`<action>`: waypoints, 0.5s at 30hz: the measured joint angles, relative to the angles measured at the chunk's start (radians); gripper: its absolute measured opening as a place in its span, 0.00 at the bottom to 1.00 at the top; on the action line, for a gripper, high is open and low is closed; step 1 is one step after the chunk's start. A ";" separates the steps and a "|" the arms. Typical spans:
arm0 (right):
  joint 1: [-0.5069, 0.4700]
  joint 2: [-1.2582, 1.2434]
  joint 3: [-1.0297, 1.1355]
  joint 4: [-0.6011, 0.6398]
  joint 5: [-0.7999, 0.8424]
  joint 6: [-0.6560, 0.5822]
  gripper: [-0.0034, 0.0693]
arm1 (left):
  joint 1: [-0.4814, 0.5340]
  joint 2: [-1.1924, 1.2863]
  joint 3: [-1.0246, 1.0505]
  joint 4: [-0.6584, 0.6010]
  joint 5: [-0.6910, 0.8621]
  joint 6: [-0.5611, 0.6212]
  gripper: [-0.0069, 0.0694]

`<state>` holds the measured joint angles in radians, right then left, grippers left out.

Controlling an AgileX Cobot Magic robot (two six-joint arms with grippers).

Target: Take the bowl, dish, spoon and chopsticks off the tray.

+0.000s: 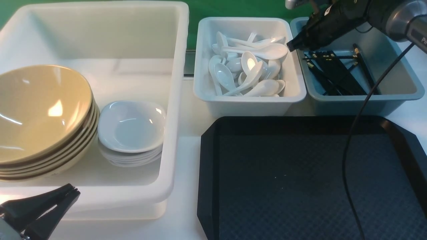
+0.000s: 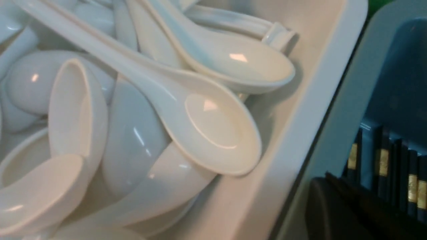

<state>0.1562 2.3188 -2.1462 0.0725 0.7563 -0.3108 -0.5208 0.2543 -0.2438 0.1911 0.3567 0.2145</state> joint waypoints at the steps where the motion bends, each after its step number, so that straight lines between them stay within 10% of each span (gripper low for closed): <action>1: 0.000 -0.003 0.000 -0.005 0.008 0.000 0.11 | 0.000 0.000 0.000 0.000 0.000 -0.001 0.08; 15: -0.017 -0.056 -0.001 -0.047 0.295 0.000 0.11 | 0.000 0.000 0.000 0.000 -0.001 -0.008 0.08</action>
<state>0.1393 2.2629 -2.1473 0.0258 1.0511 -0.3108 -0.5208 0.2543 -0.2438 0.1911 0.3558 0.2069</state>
